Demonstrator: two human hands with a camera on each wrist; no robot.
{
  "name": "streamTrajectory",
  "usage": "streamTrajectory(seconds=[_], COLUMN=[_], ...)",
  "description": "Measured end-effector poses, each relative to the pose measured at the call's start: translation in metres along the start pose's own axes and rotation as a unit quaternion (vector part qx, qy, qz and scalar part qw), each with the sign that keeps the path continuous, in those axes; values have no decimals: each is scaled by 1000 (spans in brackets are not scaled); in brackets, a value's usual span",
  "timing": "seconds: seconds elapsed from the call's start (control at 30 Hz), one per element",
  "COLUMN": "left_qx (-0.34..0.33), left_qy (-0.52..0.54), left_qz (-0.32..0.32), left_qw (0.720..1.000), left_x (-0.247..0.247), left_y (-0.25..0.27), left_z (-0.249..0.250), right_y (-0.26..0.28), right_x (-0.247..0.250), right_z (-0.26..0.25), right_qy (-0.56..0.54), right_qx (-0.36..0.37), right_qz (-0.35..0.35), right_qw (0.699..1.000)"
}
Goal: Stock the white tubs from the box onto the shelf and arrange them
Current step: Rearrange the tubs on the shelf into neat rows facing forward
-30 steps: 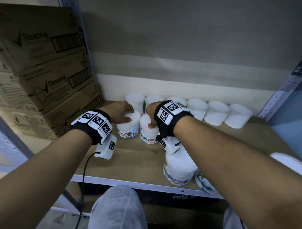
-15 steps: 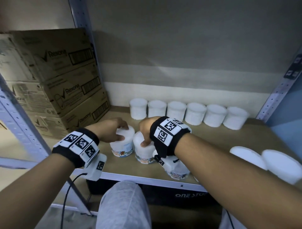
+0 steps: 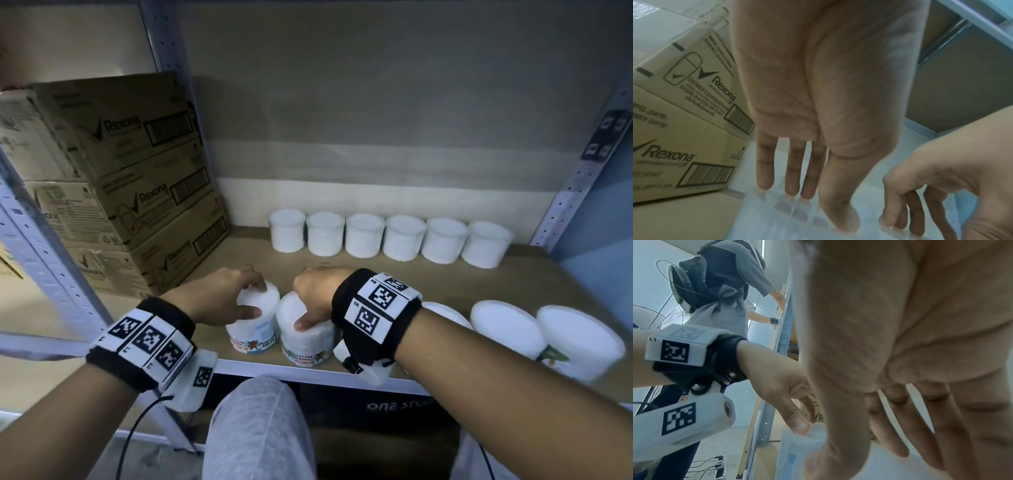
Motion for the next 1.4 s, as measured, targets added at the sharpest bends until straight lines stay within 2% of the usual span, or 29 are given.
streamTrajectory(seconds=[0.3,0.43,0.53,0.63,0.83,1.1,1.27,1.4], left_qx=[1,2,-12,-26,-62,-80,-76,-66], left_qy=[-2,10,21,30,75,58,38,28], left_qz=[-16,-31,7,42,93,55,29,18], left_qw=[1000,999,1000,998,991,994,996,997], left_x=[3,10,23,39,59,57,42,36], left_y=[-4,-6,-14,-31,-93,-197,-252,-285], left_z=[12,19,34,62,139,229,266,283], right_y=[7,12,24,39,71,111,119,114], right_x=[-5,-6,-1,4,-5,-44,-75,-80], right_z=[11,21,41,73,167,290,345,376], right_qy=[-22,-55,-89,-133,-175,-257,-315,-315], right_qx=[-4,9,10,-10,-119,-238,-295,-317], right_qz=[17,48,75,96,100,135,146,147], right_qw=[1000,997,993,986,972,927,890,883])
Point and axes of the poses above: each hand's wrist, its own y-axis away from the middle knuckle, its own x-axis out of the back of the hand, z = x × y, the point moved 2 cm from there along -y, towards the middle knuckle, and after that the axes turned 7 degrees about -z, right-handed, at the moved point
